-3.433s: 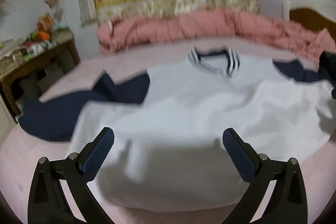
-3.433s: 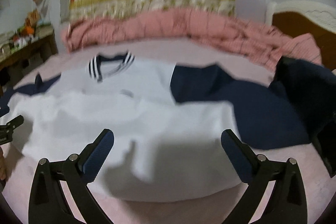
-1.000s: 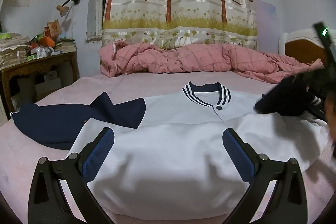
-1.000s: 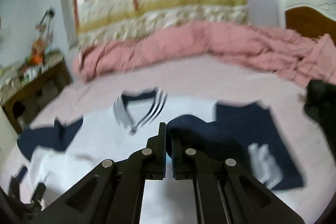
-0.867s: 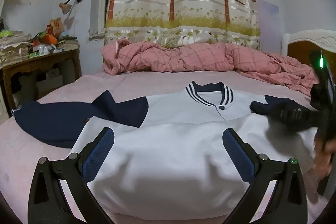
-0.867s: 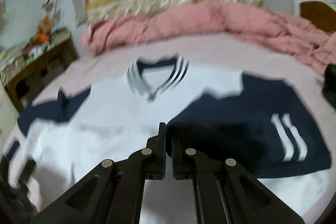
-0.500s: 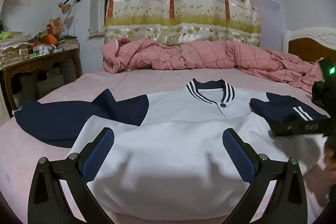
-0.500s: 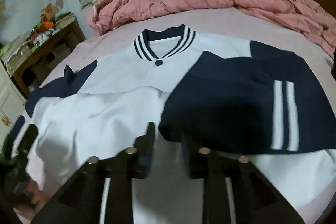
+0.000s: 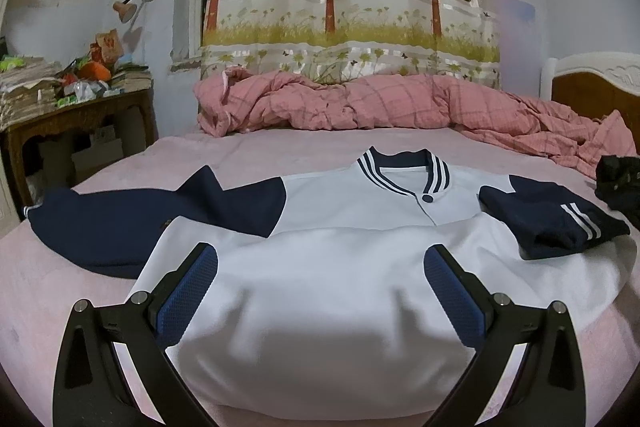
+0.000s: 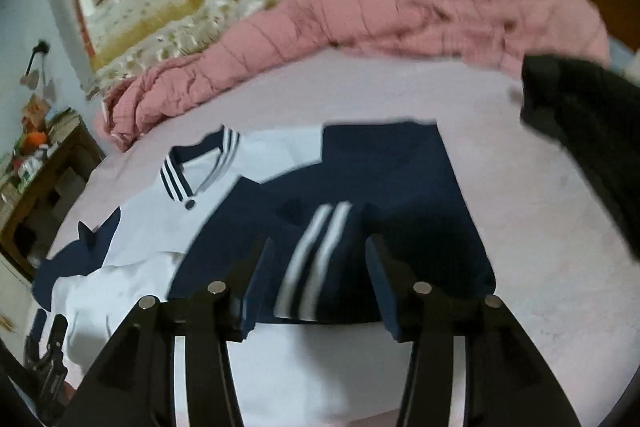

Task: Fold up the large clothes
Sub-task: 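Flatten the folded navy sleeve with the right tool while the left tool presses the cuff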

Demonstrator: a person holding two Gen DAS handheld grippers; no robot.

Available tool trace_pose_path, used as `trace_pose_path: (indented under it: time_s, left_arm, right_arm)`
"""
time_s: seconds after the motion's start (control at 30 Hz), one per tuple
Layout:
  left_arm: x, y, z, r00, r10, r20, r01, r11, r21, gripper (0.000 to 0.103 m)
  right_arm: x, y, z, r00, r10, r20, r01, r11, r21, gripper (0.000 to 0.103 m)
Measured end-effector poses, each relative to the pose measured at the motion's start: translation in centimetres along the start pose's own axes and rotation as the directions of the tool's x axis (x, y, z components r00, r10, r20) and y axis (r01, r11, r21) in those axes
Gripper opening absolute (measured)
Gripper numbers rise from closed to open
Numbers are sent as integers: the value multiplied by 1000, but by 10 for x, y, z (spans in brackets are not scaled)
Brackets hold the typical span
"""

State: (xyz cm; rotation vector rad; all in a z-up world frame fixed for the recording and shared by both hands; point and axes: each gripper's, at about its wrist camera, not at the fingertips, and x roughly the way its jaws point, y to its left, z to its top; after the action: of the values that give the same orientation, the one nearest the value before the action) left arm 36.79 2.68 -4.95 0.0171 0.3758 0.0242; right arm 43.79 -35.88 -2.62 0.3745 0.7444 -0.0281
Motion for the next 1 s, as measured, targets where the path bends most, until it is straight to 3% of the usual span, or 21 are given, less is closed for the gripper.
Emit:
trace_pose_path:
  time_s: [0.17, 0.27, 0.33, 0.37, 0.4, 0.43, 0.47, 0.53, 0.67, 0.77, 0.83, 0.93, 0.97, 1.0]
  left_arm:
    - [0, -3, 0, 1000, 1, 4, -1, 1000, 16, 102]
    - [-1, -4, 1, 1000, 2, 5, -2, 1000, 16, 102]
    - [-7, -9, 3, 1000, -25, 17, 24, 998, 51, 102]
    - [-16, -15, 4, 998, -49, 50, 44, 995, 89, 102]
    - [-26, -22, 4, 994, -62, 85, 51, 991, 125, 102]
    - [-33, -29, 4, 991, -76, 106, 59, 986, 158, 102]
    - [-38, -39, 3, 988, -107, 111, 84, 977, 195, 102]
    - [-38, -64, 1, 983, -170, 71, 145, 952, 269, 101]
    - [-13, -121, -7, 967, -239, -93, 256, 893, 370, 81]
    - [8, -154, -2, 919, -333, -210, 390, 845, 365, 79]
    - [18, -176, 4, 911, -342, -229, 409, 816, 408, 78]
    - [30, -197, 16, 906, -364, -216, 423, 806, 414, 77]
    - [35, -202, 19, 909, -358, -213, 416, 811, 412, 67]
    - [40, -207, 22, 919, -340, -199, 394, 817, 421, 42]
  right_arm:
    - [38, -22, -7, 986, 125, -109, -116, 990, 85, 50]
    - [51, -19, -12, 985, 128, -116, -119, 990, 80, 50]
    - [55, -21, -13, 972, 205, -115, -189, 972, 137, 48]
    - [56, -21, -14, 968, 224, -112, -206, 967, 152, 42]
    - [55, -19, -14, 968, 228, -109, -211, 966, 148, 22]
    - [55, -16, -14, 967, 231, -104, -218, 967, 129, 10]
    - [54, -13, -14, 965, 247, -93, -235, 965, 116, 9]
    - [50, -6, -13, 956, 284, -70, -276, 956, 100, 7]
    - [44, 16, -10, 912, 400, -86, -396, 916, 57, 6]
    - [36, 29, -9, 891, 445, -89, -444, 895, 38, 6]
    - [29, 35, -10, 873, 480, -85, -479, 877, 36, 6]
    - [25, 39, -10, 869, 488, -87, -488, 873, 24, 6]
    - [25, 39, -10, 867, 491, -87, -491, 871, 25, 6]
    - [24, 38, -9, 865, 494, -88, -494, 869, 27, 6]
